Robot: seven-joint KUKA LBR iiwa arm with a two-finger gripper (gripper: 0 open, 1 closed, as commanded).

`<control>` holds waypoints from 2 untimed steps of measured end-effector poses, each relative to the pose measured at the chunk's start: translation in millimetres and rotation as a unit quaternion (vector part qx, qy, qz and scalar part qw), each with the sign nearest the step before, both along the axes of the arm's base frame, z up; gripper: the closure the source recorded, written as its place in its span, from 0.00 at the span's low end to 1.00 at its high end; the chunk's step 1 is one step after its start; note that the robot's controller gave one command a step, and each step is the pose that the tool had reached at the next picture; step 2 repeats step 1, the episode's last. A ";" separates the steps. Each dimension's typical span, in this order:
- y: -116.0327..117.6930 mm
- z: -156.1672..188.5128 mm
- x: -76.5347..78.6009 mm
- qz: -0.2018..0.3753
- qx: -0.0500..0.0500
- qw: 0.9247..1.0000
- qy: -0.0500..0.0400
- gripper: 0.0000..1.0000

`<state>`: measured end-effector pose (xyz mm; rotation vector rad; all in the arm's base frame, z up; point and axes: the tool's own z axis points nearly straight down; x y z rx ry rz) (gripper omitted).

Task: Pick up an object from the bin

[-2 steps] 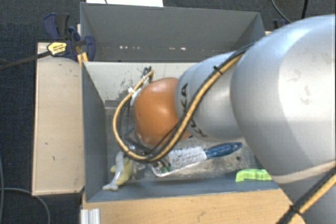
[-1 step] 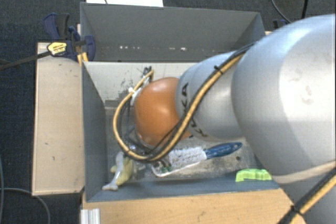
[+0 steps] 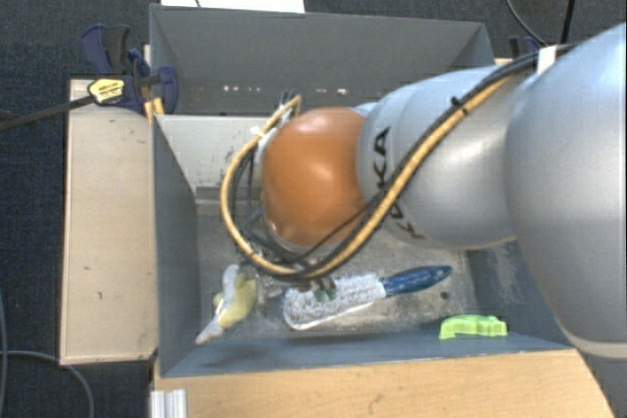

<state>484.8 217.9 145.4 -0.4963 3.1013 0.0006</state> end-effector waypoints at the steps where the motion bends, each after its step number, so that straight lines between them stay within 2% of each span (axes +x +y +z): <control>1: 10.4 55.7 9.5 0.019 0.000 1.000 0.000 1.00; 2: 10.4 55.7 9.5 0.019 0.000 1.000 0.000 1.00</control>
Offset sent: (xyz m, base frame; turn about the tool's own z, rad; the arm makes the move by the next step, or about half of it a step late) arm 0.0520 -0.0071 0.0456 -0.0294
